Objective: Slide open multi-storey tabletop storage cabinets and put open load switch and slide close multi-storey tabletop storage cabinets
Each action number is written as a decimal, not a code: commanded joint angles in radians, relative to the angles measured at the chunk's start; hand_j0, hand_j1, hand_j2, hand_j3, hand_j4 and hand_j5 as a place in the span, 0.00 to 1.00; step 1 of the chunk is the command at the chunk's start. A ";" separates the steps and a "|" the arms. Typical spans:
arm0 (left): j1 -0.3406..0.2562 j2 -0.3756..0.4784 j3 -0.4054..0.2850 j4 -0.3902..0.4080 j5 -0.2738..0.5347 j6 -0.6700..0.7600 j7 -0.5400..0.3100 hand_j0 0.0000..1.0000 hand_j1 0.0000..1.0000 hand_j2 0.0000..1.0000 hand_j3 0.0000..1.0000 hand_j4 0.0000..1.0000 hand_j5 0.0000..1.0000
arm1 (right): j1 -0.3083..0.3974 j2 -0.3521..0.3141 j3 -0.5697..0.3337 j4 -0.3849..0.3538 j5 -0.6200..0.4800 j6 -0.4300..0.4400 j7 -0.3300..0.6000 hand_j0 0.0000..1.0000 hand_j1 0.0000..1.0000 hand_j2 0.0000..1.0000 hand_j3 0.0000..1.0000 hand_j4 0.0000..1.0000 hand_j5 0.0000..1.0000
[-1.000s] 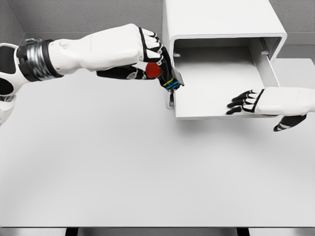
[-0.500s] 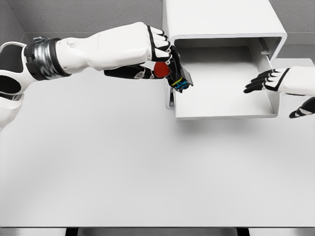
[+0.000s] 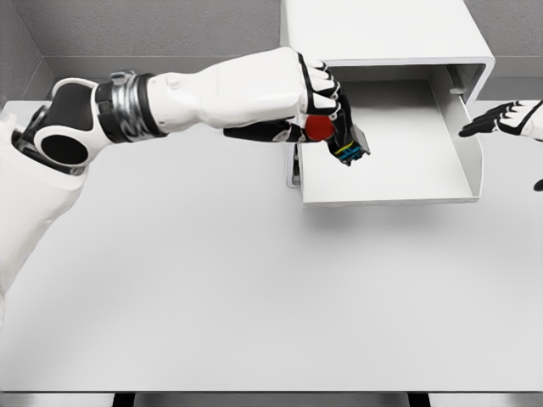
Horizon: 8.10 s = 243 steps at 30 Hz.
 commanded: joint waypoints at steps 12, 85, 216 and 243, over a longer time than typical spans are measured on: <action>-0.015 -0.140 -0.037 0.134 -0.103 0.003 0.000 0.44 0.44 0.44 0.44 0.44 0.44 | 0.003 0.001 0.004 0.057 -0.005 0.003 0.004 1.00 1.00 1.00 1.00 1.00 1.00; -0.037 0.050 -0.040 0.082 0.166 0.003 -0.036 1.00 1.00 1.00 1.00 1.00 1.00 | 0.034 0.039 -0.038 -0.038 0.007 0.003 -0.011 1.00 1.00 1.00 1.00 1.00 1.00; 0.080 0.548 -0.143 -0.029 0.444 0.003 -0.036 1.00 1.00 1.00 1.00 1.00 1.00 | 0.040 0.361 -0.041 0.188 0.046 0.003 -0.044 1.00 1.00 1.00 1.00 1.00 1.00; 0.081 0.549 -0.143 -0.033 0.444 0.003 -0.036 1.00 1.00 1.00 1.00 1.00 1.00 | -0.026 0.386 -0.045 0.215 0.108 0.003 -0.048 1.00 1.00 1.00 1.00 1.00 1.00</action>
